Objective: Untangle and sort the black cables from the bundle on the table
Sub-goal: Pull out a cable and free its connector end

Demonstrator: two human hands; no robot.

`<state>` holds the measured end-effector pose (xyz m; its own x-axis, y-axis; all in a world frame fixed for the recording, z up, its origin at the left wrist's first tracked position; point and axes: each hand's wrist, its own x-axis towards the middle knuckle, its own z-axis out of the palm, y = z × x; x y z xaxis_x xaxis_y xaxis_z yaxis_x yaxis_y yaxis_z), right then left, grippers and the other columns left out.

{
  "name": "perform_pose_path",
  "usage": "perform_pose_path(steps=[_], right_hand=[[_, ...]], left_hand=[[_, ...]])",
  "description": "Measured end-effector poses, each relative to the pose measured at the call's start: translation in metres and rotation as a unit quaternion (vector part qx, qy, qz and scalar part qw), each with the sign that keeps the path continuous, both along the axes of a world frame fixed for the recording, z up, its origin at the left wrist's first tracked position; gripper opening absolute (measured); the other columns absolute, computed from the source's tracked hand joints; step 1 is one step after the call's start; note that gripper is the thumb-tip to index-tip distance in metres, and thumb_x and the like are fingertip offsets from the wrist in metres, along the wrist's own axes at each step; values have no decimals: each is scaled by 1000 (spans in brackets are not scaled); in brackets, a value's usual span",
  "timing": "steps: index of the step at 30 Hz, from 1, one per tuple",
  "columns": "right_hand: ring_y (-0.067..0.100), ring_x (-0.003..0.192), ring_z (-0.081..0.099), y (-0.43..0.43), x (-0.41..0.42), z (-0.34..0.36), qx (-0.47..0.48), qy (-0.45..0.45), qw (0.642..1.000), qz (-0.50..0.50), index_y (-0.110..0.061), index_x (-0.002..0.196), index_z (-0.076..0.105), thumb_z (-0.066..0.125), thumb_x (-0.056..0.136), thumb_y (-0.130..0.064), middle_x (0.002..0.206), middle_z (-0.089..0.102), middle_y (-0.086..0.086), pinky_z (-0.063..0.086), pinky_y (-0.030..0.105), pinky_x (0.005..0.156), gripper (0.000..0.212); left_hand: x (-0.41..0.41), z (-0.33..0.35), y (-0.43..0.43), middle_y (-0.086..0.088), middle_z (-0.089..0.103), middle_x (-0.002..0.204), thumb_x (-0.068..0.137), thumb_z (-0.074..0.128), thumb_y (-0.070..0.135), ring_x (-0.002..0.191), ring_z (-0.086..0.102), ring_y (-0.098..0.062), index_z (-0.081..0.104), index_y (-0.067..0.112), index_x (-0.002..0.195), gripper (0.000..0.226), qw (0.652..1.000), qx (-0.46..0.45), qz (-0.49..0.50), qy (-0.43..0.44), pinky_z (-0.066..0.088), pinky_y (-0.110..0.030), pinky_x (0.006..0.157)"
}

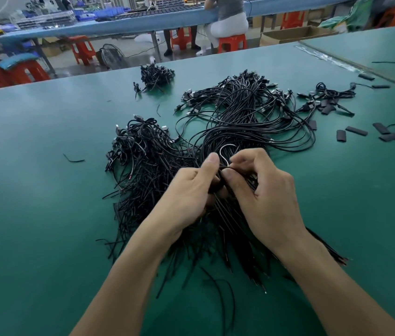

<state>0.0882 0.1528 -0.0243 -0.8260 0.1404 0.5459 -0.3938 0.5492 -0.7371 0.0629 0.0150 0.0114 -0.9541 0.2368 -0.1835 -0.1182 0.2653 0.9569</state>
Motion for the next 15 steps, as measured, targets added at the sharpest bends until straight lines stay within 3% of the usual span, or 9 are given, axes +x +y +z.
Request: perform_pose_path(steps=[3,7,10,15], right_hand=[[2,91,50,-6,3,-4,45,-38,997,-55,-29,117,45,60,90,-50,100,53,-19,46,29,83,38],[7,81,49,-11,5,-8,196,-86,976,-32,-29,100,53,63,90,-44,85,53,-16,45,29,77,20],[13,90,50,-15,7,-12,306,-113,945,13,-31,93,63,56,93,-50,89,58,-13,40,31,85,20],[12,96,48,-21,9,-14,314,-151,934,73,-34,113,62,51,94,-47,93,50,-14,38,31,92,25]], left_hand=[[-10,3,-16,12,38,42,101,40,54,33,27,-3,46,20,60,54,994,21,87,60,22,-12,32],[-20,-5,-31,7,28,50,101,41,56,45,22,-12,27,27,52,59,964,-55,182,184,26,-26,43],[-21,-12,-31,9,29,40,98,38,58,40,24,-10,37,26,47,61,937,-149,194,249,23,-30,48],[-21,-18,-27,9,34,39,98,36,59,39,29,-12,39,28,49,59,927,-182,194,264,26,-31,49]])
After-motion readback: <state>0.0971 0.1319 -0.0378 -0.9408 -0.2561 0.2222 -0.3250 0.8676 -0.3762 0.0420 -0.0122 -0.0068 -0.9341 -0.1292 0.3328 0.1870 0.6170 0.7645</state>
